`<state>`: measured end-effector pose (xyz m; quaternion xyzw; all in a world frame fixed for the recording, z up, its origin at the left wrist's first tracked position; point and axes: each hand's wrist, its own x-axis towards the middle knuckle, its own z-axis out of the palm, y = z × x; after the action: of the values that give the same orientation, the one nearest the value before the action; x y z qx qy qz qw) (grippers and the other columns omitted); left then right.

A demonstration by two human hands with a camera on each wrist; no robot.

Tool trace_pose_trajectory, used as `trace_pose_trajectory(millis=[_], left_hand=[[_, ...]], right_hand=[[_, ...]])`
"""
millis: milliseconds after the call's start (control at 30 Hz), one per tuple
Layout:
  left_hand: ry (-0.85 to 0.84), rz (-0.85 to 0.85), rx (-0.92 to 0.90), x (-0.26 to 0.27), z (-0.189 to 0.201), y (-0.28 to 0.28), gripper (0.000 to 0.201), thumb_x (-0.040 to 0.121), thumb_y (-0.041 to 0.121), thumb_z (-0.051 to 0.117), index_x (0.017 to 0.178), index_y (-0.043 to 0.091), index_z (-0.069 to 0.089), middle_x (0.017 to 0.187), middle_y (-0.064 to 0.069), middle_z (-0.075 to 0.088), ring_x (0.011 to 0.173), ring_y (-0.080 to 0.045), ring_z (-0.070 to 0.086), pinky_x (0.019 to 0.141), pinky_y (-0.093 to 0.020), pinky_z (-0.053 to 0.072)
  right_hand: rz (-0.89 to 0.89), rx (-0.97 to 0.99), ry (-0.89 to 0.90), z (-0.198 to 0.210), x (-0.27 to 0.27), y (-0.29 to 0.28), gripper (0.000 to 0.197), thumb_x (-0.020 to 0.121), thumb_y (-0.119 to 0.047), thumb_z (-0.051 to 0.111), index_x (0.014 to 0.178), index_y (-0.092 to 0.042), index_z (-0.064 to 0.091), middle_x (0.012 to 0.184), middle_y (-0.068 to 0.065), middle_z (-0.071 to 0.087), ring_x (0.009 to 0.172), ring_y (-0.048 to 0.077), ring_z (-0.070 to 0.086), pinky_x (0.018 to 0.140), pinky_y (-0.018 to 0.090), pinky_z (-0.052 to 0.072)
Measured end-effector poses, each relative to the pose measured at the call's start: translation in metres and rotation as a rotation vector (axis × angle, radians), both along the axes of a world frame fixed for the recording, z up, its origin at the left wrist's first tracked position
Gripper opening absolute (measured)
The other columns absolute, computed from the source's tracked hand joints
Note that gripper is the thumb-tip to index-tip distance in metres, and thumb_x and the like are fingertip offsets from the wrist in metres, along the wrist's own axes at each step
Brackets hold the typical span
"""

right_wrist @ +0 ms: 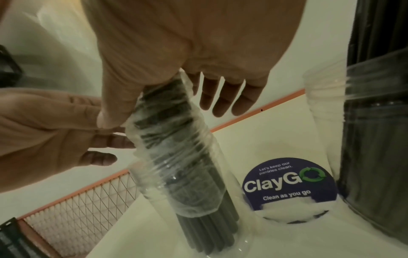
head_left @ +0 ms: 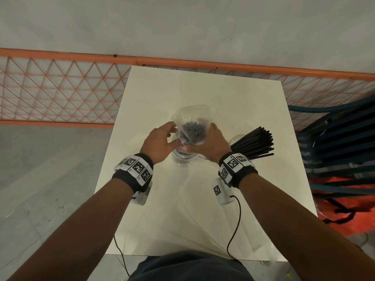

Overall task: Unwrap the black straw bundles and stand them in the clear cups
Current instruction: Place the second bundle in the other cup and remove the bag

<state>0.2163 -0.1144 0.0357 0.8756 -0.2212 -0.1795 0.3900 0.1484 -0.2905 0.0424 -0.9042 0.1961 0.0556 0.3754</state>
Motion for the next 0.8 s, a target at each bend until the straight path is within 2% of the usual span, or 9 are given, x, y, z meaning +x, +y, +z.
trace_pose_trajectory(millis=[67, 133, 200, 267, 367, 467, 533, 633, 800], left_hand=[[0.006, 0.044, -0.054, -0.001, 0.003, -0.001, 0.034, 0.09, 0.017, 0.07, 0.122, 0.015, 0.057, 0.11, 0.007, 0.062, 0.092, -0.018, 0.066, 0.068, -0.018, 0.044], [-0.005, 0.057, -0.104, -0.001, 0.005, -0.001, 0.037, 0.09, 0.013, 0.069, 0.125, 0.02, 0.057, 0.109, 0.009, 0.062, 0.085, -0.018, 0.07, 0.065, -0.013, 0.044], [-0.02, 0.008, -0.12, -0.003, 0.007, -0.001, 0.046, 0.089, 0.01, 0.068, 0.131, 0.023, 0.055, 0.113, 0.006, 0.063, 0.089, -0.018, 0.07, 0.075, -0.021, 0.052], [-0.077, -0.089, -0.066, -0.006, 0.006, -0.003, 0.056, 0.089, 0.012, 0.068, 0.14, 0.025, 0.049, 0.121, 0.0, 0.064, 0.095, -0.019, 0.068, 0.085, -0.035, 0.056], [-0.127, -0.122, -0.011, -0.008, 0.002, -0.005, 0.068, 0.088, 0.02, 0.07, 0.147, 0.032, 0.039, 0.124, -0.005, 0.063, 0.099, -0.02, 0.066, 0.089, -0.042, 0.055], [-0.109, -0.072, 0.03, -0.01, 0.004, -0.009, 0.078, 0.081, 0.03, 0.076, 0.148, 0.031, 0.035, 0.135, -0.005, 0.058, 0.113, -0.027, 0.06, 0.095, -0.047, 0.05], [-0.127, -0.076, 0.12, -0.012, 0.006, -0.012, 0.091, 0.072, 0.044, 0.082, 0.146, 0.023, 0.035, 0.14, -0.007, 0.054, 0.121, -0.033, 0.053, 0.099, -0.051, 0.046], [-0.103, -0.022, 0.159, -0.014, 0.005, -0.018, 0.106, 0.061, 0.058, 0.085, 0.145, 0.021, 0.032, 0.141, -0.007, 0.055, 0.125, -0.036, 0.05, 0.101, -0.052, 0.043], [-0.049, 0.028, 0.1, -0.016, -0.003, -0.024, 0.123, 0.057, 0.059, 0.086, 0.153, 0.03, 0.014, 0.148, -0.006, 0.051, 0.131, -0.037, 0.046, 0.106, -0.053, 0.041]], right_hand=[[-0.025, 0.101, -0.062, 0.002, -0.001, -0.001, 0.103, 0.052, -0.062, 0.083, 0.135, -0.025, 0.036, 0.128, -0.003, 0.048, 0.118, 0.017, 0.049, 0.092, 0.032, 0.046], [-0.05, 0.192, -0.13, 0.003, -0.002, -0.004, 0.098, 0.058, -0.054, 0.086, 0.138, -0.025, 0.037, 0.133, -0.004, 0.051, 0.118, 0.013, 0.052, 0.091, 0.026, 0.044], [-0.05, 0.247, -0.163, 0.006, -0.004, -0.003, 0.093, 0.061, -0.052, 0.085, 0.138, -0.025, 0.041, 0.134, -0.004, 0.057, 0.116, 0.013, 0.056, 0.095, 0.028, 0.046], [-0.038, 0.245, -0.152, 0.01, -0.006, 0.0, 0.08, 0.066, -0.055, 0.081, 0.133, -0.027, 0.046, 0.124, -0.01, 0.062, 0.107, 0.008, 0.061, 0.096, 0.031, 0.049], [0.006, 0.181, -0.158, 0.014, -0.007, 0.004, 0.056, 0.075, -0.062, 0.068, 0.12, -0.031, 0.054, 0.105, -0.016, 0.064, 0.09, -0.003, 0.06, 0.086, 0.029, 0.051], [-0.04, 0.024, -0.192, 0.017, -0.007, 0.001, 0.08, 0.066, -0.079, 0.061, 0.132, -0.035, 0.046, 0.125, -0.005, 0.052, 0.101, 0.008, 0.058, 0.084, 0.032, 0.053], [-0.072, -0.021, -0.27, 0.025, -0.005, -0.002, 0.069, 0.074, -0.068, 0.063, 0.134, -0.04, 0.043, 0.127, -0.002, 0.045, 0.096, 0.01, 0.055, 0.078, 0.03, 0.053], [-0.092, -0.028, -0.371, 0.044, 0.004, -0.007, 0.038, 0.088, -0.048, 0.057, 0.121, -0.029, 0.06, 0.109, 0.0, 0.057, 0.081, 0.011, 0.056, 0.081, 0.034, 0.053], [-0.176, 0.019, -0.482, 0.062, 0.011, -0.006, 0.033, 0.088, -0.042, 0.054, 0.103, -0.015, 0.064, 0.099, 0.005, 0.066, 0.079, 0.022, 0.065, 0.075, 0.044, 0.055]])
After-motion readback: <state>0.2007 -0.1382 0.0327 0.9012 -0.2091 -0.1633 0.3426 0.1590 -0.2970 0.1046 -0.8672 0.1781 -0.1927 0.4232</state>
